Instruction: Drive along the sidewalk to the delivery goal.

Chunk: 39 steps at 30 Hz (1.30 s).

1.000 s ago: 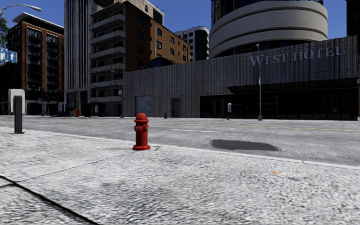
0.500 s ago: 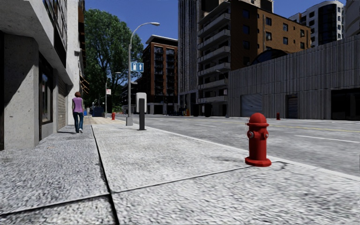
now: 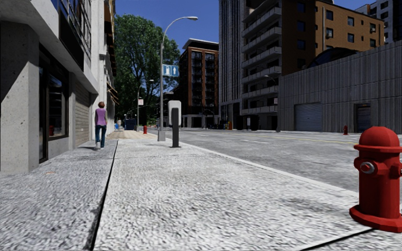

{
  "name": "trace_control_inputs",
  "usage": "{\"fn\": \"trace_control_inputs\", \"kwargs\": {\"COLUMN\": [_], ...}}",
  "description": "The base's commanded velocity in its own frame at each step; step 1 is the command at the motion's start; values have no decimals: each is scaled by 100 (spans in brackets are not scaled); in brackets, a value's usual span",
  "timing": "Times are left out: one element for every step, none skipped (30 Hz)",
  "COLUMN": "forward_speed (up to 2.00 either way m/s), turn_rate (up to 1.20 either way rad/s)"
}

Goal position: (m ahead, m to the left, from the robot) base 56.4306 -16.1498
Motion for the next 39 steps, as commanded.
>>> {"fn": "trace_control_inputs", "kwargs": {"forward_speed": [200,200,200,200,200,200,200,200,200,200,200,200,200,200,200,200,200,200,200,200,200,200,200,200,200,200,200,200,200,200,200,200,200,200,200,200,200,200,200], "turn_rate": [0,5,51,73,93,93,102,104,104,61,40,33,33,26,15,10,6,6,2,1,0,0,0,0,0,0,17,60,60,86,110,116,117,113,113,66,60,54,49]}}
